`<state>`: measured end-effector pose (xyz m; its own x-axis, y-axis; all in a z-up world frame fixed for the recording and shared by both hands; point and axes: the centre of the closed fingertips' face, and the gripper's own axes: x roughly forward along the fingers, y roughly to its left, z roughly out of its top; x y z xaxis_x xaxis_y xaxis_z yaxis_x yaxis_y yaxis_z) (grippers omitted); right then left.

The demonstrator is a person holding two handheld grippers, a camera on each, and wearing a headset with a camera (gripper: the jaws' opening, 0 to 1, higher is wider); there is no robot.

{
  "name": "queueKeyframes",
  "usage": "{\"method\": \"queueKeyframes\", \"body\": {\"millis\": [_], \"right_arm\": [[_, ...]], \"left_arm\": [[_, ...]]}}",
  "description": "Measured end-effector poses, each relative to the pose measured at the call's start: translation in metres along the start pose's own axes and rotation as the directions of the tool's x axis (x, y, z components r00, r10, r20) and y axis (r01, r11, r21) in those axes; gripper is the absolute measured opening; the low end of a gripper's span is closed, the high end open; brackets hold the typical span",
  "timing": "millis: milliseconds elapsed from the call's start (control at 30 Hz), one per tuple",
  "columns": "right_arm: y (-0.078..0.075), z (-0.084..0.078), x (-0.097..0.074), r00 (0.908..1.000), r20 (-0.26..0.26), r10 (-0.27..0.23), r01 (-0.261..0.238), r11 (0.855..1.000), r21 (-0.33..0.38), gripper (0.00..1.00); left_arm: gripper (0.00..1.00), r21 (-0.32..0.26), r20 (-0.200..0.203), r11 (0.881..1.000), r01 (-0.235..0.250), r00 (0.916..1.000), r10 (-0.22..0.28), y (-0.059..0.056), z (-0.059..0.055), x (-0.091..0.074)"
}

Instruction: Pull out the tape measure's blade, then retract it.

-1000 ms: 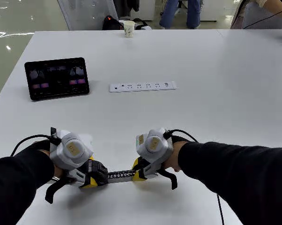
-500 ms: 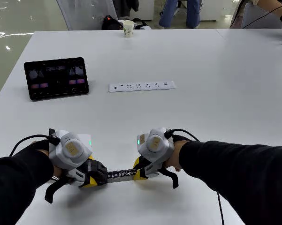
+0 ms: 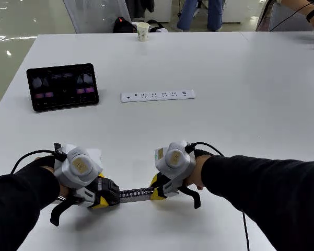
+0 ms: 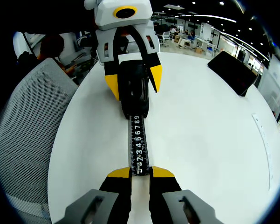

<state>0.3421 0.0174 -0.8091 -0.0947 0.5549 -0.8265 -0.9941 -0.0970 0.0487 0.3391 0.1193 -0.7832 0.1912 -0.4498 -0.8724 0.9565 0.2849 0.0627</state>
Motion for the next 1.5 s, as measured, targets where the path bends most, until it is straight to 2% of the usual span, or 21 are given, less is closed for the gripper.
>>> {"method": "queueKeyframes", "body": {"millis": [1500], "right_arm": [[-0.002, -0.020, -0.015, 0.9999, -0.010, -0.010, 0.011, 1.000, 0.008, 0.10]], "left_arm": [[0.34, -0.010, 0.006, 1.000, -0.003, 1.0000, 0.003, 0.000, 0.001, 0.001]]}}
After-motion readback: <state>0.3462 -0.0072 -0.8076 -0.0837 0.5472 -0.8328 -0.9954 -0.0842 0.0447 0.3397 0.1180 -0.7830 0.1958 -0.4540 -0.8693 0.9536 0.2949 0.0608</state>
